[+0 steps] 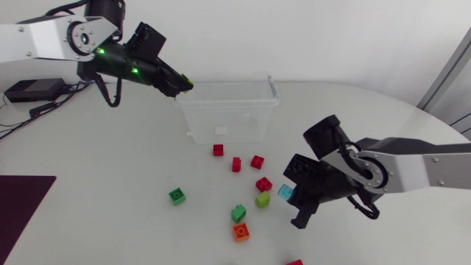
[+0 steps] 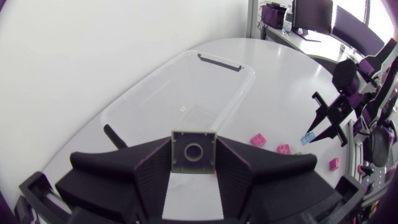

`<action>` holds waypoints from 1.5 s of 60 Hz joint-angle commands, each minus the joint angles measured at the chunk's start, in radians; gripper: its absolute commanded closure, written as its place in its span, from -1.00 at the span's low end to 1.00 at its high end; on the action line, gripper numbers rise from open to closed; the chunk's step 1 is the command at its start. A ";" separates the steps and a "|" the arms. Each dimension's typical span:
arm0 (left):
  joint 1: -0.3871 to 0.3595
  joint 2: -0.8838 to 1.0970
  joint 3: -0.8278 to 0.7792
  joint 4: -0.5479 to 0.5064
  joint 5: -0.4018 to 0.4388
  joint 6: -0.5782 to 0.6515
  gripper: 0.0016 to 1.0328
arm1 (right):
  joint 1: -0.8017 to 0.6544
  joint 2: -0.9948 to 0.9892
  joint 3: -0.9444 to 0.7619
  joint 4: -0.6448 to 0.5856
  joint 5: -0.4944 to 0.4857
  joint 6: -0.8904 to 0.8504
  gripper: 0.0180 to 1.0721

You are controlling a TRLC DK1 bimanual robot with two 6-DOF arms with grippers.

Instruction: Pick up the duplo bricks and place them in the container

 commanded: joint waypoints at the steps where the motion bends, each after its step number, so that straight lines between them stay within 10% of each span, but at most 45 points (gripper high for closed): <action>1: -0.029 0.083 0.062 0.014 0.007 -0.034 0.40 | -0.005 -0.026 0.041 -0.031 0.002 0.026 0.53; 15: -0.048 0.227 0.210 0.054 -0.067 -0.083 0.22 | -0.038 -0.048 0.161 -0.077 -0.012 0.040 0.53; 26: -0.045 0.227 0.213 0.061 -0.110 -0.077 -0.87 | -0.067 -0.037 0.299 -0.100 -0.035 0.057 0.53; 65: -0.028 -0.247 -0.361 -0.167 -0.083 0.245 -0.90 | -0.091 0.231 0.767 -0.080 -0.058 0.135 0.53; 90: -0.065 -0.170 -0.588 -0.086 -0.162 0.322 -0.89 | -0.077 0.462 0.959 -0.019 -0.062 0.132 0.53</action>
